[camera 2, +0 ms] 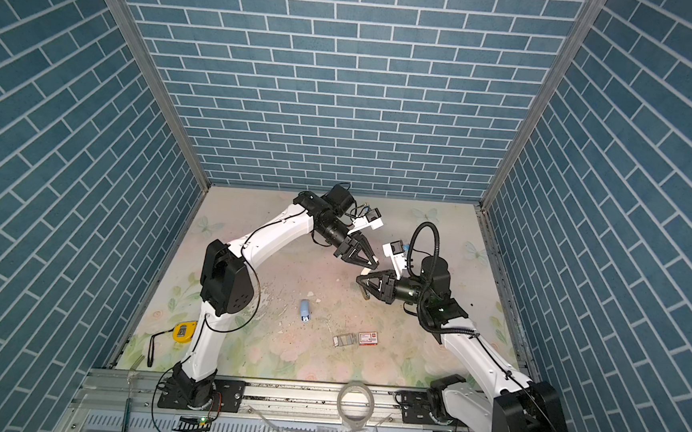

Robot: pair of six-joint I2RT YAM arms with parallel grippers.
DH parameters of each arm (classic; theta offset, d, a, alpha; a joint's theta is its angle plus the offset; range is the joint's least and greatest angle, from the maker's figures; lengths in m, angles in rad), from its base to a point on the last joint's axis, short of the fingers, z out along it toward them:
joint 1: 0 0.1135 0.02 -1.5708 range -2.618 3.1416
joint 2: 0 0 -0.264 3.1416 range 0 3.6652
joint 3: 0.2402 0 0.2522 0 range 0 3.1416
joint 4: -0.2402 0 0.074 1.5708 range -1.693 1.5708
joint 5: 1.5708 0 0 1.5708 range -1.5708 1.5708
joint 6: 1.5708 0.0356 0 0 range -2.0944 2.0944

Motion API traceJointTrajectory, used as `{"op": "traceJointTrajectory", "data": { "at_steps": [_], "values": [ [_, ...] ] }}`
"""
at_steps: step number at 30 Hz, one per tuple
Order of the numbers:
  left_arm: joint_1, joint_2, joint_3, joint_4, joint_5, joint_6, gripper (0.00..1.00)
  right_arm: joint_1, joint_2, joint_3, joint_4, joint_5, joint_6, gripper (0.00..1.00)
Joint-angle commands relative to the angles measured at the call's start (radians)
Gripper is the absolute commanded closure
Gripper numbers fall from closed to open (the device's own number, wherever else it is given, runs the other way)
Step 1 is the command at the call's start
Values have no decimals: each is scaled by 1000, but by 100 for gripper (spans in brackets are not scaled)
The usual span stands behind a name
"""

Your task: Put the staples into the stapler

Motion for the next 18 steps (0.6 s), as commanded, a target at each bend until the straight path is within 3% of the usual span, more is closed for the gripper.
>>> {"op": "traceJointTrajectory", "data": {
  "at_steps": [1, 4, 9, 15, 18],
  "values": [
    [-4, 4, 1, 9, -1, 32, 70, -9, 4, 6, -34, 69, 83, 84],
    [-4, -18, -20, 35, -44, 25, 47, -10, 6, 9, -51, 81, 76, 85],
    [26, -105, -144, 187, -146, -42, 22, -10, -1, 27, -145, 116, 35, 86],
    [120, -191, -246, 180, -334, 15, 17, -10, -4, 56, -378, 271, -85, 86],
    [168, -254, -315, 195, -485, 29, 17, -9, 13, 54, -450, 387, -135, 85]
  ]
}}
